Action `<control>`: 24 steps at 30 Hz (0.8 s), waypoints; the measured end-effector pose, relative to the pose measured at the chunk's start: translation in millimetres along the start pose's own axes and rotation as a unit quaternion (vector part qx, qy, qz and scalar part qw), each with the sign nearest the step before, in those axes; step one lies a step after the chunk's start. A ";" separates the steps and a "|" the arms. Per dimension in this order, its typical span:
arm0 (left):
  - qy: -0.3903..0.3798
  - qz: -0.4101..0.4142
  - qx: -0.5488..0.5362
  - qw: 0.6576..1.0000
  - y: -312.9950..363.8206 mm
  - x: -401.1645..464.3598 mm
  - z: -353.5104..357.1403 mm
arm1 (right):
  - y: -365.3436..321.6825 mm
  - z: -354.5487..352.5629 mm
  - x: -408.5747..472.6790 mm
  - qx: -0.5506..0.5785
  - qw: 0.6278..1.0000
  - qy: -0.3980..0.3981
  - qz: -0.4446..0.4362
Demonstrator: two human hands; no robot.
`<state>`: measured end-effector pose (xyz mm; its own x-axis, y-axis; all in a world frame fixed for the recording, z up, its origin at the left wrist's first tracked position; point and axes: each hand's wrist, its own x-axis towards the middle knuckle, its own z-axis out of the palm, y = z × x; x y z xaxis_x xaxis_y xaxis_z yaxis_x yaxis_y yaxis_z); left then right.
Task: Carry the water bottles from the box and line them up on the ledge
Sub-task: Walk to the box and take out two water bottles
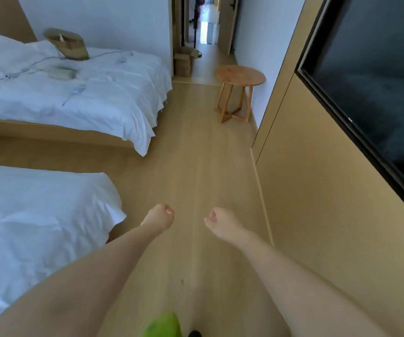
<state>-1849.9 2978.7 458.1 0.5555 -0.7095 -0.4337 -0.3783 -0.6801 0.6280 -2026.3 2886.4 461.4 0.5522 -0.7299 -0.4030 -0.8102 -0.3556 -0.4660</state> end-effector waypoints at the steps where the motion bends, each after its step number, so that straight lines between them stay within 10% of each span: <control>1: -0.001 -0.004 0.013 1.000 5.8 15.9 -3.4 | -2.0 -8.5 16.5 -0.009 1.000 -0.003 -0.004; 24: -0.066 0.022 0.087 0.994 201.8 525.9 -136.1 | -71.1 -230.1 518.2 -0.025 0.997 0.023 0.071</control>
<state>-1533.3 2493.5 444.7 0.4389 -0.7490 -0.4964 -0.5283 -0.6620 0.5317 -1727.9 2399.1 467.0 0.4231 -0.8004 -0.4246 -0.8885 -0.2746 -0.3676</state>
